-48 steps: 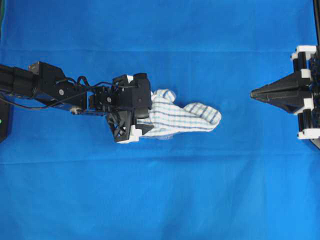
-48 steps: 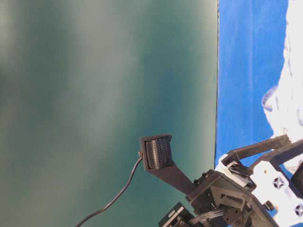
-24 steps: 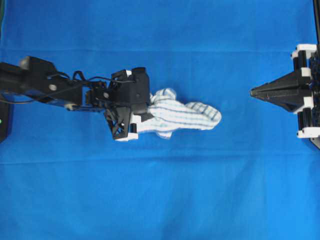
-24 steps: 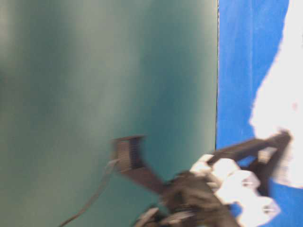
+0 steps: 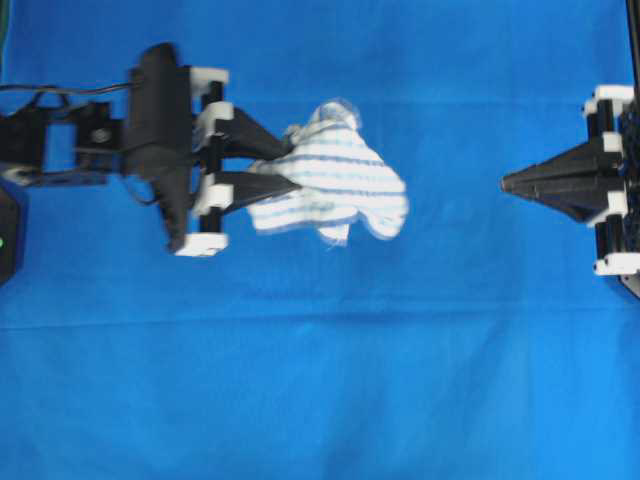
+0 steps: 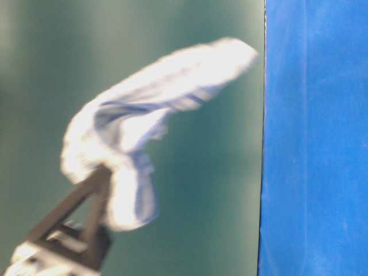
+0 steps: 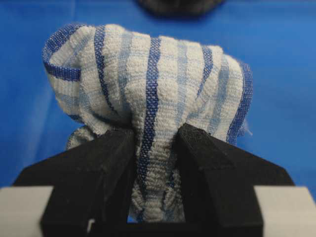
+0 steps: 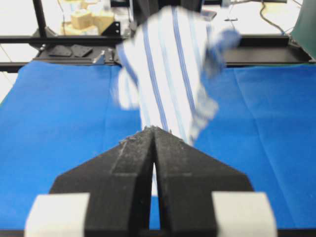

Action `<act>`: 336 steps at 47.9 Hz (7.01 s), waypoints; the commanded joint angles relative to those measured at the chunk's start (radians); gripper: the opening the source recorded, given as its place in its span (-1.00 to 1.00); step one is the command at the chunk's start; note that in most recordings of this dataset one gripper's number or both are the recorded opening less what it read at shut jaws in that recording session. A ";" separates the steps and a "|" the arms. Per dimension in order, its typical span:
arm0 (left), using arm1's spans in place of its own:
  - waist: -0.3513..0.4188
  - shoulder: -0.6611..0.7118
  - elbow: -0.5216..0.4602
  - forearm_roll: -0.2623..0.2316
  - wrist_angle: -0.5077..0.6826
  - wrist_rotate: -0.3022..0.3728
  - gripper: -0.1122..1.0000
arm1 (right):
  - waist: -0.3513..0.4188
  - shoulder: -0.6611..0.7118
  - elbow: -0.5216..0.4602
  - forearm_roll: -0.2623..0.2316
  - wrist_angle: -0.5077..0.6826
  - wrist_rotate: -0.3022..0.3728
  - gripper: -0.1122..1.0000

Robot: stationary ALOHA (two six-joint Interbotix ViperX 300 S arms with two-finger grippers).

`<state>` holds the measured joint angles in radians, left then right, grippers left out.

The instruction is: Hand over the towel.

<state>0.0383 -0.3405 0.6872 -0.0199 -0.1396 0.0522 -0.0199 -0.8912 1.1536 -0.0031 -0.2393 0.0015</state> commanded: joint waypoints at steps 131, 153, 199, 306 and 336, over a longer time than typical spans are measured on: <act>-0.017 -0.058 0.012 -0.008 -0.029 0.067 0.44 | -0.034 0.767 -0.558 -0.003 -0.129 0.018 -0.70; -0.017 -0.298 0.160 -0.008 -0.003 0.032 0.88 | -0.034 0.718 -0.518 -0.003 -0.117 0.021 -0.70; -0.017 -0.408 0.236 -0.009 0.021 0.031 0.88 | -0.035 1.045 -0.718 0.009 0.465 0.060 -0.70; -0.017 -0.400 0.250 -0.008 -0.003 0.031 0.88 | -0.038 0.448 -0.465 -0.103 0.175 0.100 0.42; -0.017 -0.744 0.396 -0.008 0.147 0.034 0.88 | -0.037 0.071 -0.204 -0.101 0.253 0.104 0.42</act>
<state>0.0215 -1.0416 1.0646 -0.0276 0.0061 0.0859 -0.0583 -0.7593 0.9127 -0.1043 0.0276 0.1043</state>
